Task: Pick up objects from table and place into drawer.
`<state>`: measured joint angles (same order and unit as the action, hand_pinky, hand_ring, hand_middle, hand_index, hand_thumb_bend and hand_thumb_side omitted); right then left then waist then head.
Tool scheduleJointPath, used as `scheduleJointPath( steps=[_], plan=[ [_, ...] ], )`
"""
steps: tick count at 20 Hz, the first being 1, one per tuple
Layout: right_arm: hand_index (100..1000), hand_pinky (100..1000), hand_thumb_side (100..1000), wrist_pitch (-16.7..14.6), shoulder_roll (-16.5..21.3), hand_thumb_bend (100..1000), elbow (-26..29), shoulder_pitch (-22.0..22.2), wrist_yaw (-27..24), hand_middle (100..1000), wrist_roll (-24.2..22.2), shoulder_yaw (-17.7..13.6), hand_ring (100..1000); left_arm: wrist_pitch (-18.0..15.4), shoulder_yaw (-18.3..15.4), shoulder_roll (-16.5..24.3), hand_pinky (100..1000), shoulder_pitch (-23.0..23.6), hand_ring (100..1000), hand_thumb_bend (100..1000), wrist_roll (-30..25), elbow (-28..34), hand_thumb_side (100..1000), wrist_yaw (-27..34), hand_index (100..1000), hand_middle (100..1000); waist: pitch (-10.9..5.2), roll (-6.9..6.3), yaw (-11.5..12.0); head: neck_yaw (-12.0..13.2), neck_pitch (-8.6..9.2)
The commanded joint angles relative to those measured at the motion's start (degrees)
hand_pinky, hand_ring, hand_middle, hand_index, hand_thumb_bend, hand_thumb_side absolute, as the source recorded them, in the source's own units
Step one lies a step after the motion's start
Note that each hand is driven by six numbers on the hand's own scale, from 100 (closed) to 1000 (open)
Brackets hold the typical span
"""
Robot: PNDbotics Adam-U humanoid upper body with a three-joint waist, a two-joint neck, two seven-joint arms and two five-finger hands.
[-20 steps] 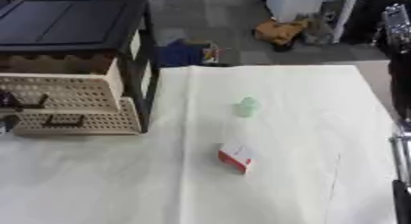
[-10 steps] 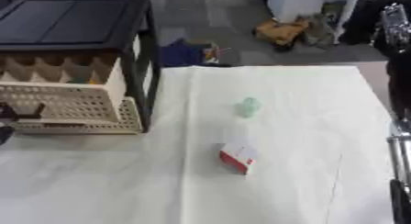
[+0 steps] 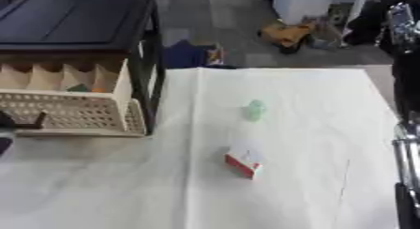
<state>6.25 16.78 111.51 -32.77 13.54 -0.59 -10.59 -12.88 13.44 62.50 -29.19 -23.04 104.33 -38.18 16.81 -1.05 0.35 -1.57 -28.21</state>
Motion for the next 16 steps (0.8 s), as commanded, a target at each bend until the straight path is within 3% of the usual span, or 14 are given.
scheduleJointPath(
  steps=[1,7,16],
  plan=[
    [875,631,1000,0.0,0.5,113,1.2,-0.9,0.3,543,0.3,-0.3,561,0.4,-0.7,2.7,100,0.7,100,100,1.2,3.8,1000,1.0,645,100,-1.35,-0.03,0.1,-0.1,-0.27],
    [875,632,1000,0.1,0.4,110,1.4,-0.8,0.3,543,0.3,-0.3,561,1.8,-1.6,3.7,100,3.3,100,100,2.6,7.2,1000,1.2,641,100,-1.49,0.09,0.5,-0.1,-0.19],
    [874,632,1000,0.0,0.2,107,1.9,-1.1,0.3,545,0.4,-0.1,563,2.3,-2.1,4.2,100,5.8,100,100,2.8,7.2,1000,-1.6,662,100,-1.43,0.35,0.5,-0.2,0.12]
  ],
)
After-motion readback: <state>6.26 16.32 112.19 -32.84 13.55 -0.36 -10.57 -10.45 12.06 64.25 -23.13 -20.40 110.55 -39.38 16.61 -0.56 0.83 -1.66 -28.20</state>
